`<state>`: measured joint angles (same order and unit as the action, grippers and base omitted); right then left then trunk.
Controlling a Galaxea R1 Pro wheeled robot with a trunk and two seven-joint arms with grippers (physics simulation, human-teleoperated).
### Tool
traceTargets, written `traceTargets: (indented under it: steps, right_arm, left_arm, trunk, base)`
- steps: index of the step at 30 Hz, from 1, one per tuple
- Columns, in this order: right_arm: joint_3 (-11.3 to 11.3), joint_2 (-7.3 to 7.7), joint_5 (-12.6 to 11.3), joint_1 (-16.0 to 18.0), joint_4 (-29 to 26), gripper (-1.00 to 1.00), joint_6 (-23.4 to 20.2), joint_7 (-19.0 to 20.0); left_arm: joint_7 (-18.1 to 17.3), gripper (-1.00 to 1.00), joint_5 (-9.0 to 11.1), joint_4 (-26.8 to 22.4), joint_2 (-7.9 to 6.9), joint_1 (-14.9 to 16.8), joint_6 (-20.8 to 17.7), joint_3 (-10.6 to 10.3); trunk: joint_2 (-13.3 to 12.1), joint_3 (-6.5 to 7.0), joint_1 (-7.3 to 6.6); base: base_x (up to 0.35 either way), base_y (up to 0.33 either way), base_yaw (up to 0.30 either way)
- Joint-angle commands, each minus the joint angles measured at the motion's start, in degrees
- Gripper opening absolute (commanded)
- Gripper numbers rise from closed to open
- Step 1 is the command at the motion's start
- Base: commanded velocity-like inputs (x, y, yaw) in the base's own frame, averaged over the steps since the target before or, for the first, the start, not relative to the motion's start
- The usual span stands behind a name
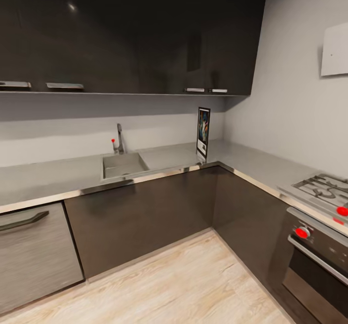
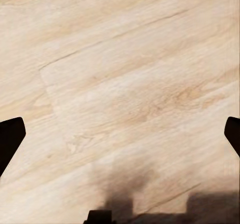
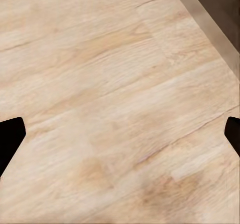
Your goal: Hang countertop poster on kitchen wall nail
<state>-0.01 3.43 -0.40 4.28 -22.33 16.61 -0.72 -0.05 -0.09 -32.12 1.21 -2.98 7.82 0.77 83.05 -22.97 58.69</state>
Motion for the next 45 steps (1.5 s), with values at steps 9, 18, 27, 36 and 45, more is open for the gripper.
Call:
traceTargets:
  steps: [9, 18, 27, 36, 45]
  right_arm:
    - [0.01, 0.0, -0.04, 0.03, 0.01, 1.0, 0.18, -0.07]
    - [0.01, -0.21, -0.05, 0.06, -1.2, 1.0, 0.71, -0.1]
    - [0.47, -1.63, -0.12, -0.03, -21.83, 1.0, 4.62, -0.03]
    - [4.06, -4.17, -0.21, 1.46, -52.96, 1.0, -16.31, 0.11]
    - [10.22, -4.76, -0.17, 15.37, -61.76, 1.0, -35.71, 0.01]
  left_arm:
    - [0.0, 1.0, -0.03, -0.06, 0.02, -0.01, 0.09, 0.09]
    - [0.05, 1.0, 0.02, -0.05, 0.02, -0.01, 0.09, 0.15]
    - [0.05, 1.0, 0.15, -0.04, -0.04, -0.01, 0.1, 0.25]
    - [0.05, 1.0, 0.18, -0.05, -0.4, -0.01, 0.09, 1.44]
    - [0.05, 1.0, 0.15, -0.05, -0.42, -0.01, 0.14, 2.33]
  trunk:
    - [0.03, -0.05, 0.04]
    - [0.03, -0.05, 0.04]
    - [0.03, -0.05, 0.04]
    - [0.03, -0.05, 0.04]
    - [0.03, -0.05, 0.04]
  base:
    - [0.333, 0.0, 0.0]
    - [0.3, 0.0, 0.0]
    - [0.019, 0.0, 0.0]
    - [0.001, 0.0, 0.0]
    - [0.0, 0.0, 0.0]
